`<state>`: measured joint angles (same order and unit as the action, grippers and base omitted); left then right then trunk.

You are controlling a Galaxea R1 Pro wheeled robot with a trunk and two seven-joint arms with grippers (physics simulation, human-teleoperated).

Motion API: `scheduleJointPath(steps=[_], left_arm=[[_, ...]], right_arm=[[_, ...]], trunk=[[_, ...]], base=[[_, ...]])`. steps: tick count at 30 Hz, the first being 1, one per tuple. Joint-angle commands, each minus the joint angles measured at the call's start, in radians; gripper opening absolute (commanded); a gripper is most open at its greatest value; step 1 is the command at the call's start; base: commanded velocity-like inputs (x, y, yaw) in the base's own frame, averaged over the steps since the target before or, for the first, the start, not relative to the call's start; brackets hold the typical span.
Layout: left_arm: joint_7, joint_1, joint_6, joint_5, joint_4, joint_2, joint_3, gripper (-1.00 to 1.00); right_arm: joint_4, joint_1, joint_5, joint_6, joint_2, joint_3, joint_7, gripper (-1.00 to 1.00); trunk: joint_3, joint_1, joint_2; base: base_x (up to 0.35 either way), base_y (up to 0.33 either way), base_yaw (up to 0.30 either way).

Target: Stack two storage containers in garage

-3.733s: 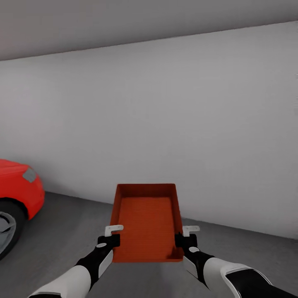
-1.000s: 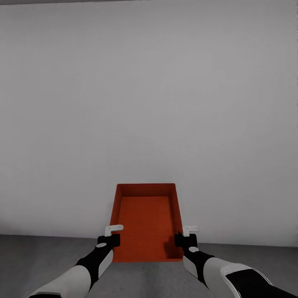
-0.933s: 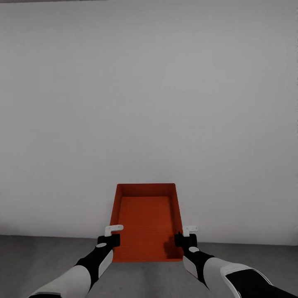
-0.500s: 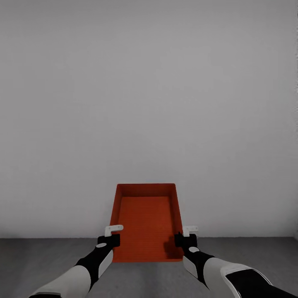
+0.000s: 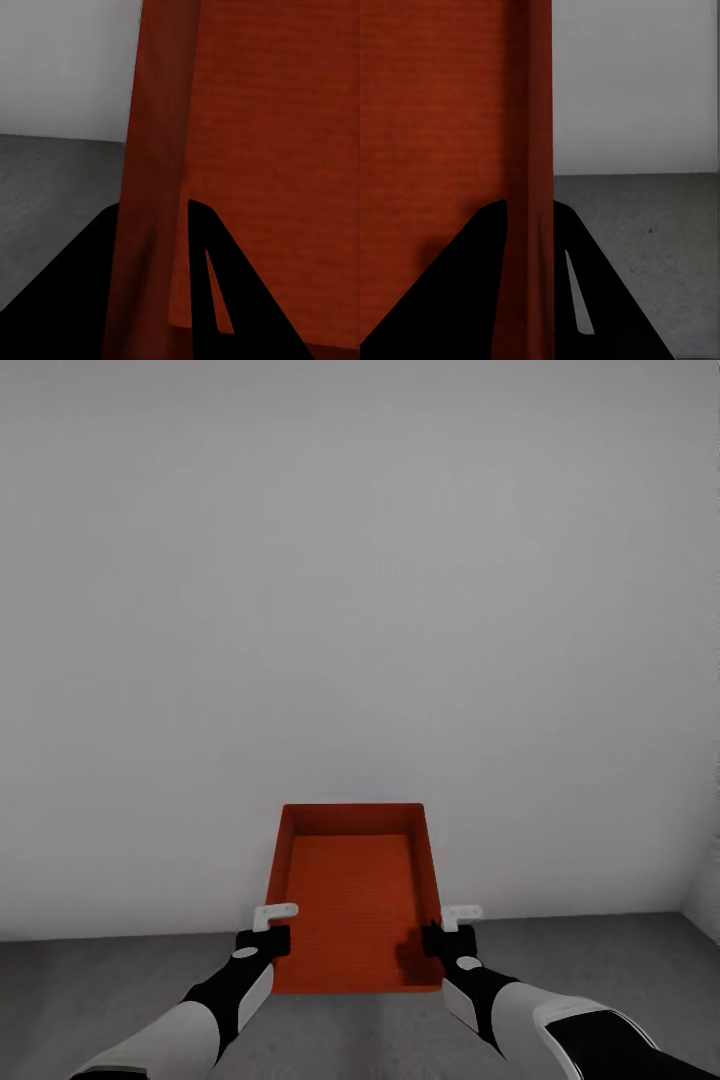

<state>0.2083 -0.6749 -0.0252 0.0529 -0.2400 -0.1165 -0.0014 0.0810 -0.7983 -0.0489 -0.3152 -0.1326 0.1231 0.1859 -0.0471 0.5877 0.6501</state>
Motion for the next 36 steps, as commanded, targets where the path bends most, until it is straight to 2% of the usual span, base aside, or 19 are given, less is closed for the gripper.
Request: scheduleJointPath(steps=[1, 11, 24, 36], left_arm=[[0.008, 0.0, -0.002, 0.007, 0.002, 0.014, 0.003, -1.0], [0.008, 0.0, -0.002, 0.007, 0.002, 0.014, 0.003, -1.0], [0.008, 0.0, -0.002, 0.005, 0.003, 0.014, 0.002, -1.0], [0.008, 0.0, -0.002, 0.005, 0.002, 0.014, 0.002, -1.0]], right_arm=[[-0.049, -0.002, 0.032, -0.001, -0.001, -0.04, -0.011, -1.0], [-0.049, -0.002, 0.033, -0.001, -0.001, -0.04, -0.011, -1.0], [-0.049, -0.002, 0.032, -0.001, -0.002, -0.04, -0.011, -1.0], [-0.049, -0.002, 0.032, -0.001, -0.001, -0.04, -0.011, -1.0]], trunk=[[-0.004, 0.0, 0.002], [-0.019, 0.0, 0.002], [-0.023, 0.0, 0.002], [-0.04, 0.0, 0.002]], base=[[0.0, 0.0, -0.108], [0.0, 0.0, -0.083], [0.0, 0.0, -0.004], [0.0, 0.0, 0.0]])
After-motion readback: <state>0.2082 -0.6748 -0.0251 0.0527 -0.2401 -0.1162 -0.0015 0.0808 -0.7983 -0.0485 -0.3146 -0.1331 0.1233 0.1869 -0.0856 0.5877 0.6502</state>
